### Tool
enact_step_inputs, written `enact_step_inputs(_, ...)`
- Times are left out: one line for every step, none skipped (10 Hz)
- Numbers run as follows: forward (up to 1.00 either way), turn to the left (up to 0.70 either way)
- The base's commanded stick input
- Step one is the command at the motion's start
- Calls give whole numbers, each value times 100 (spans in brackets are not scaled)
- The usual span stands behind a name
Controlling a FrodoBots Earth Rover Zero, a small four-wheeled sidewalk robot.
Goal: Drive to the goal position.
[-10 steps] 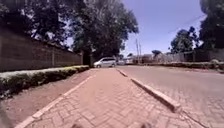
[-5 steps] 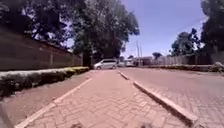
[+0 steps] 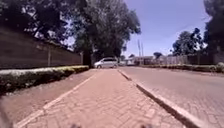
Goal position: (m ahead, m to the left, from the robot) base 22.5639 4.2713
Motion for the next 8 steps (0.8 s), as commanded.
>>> enact_step_inputs(70,0)
enact_step_inputs(70,0)
enact_step_inputs(70,0)
enact_step_inputs(70,0)
enact_step_inputs(70,0)
enact_step_inputs(70,0)
enact_step_inputs(70,0)
enact_step_inputs(70,0)
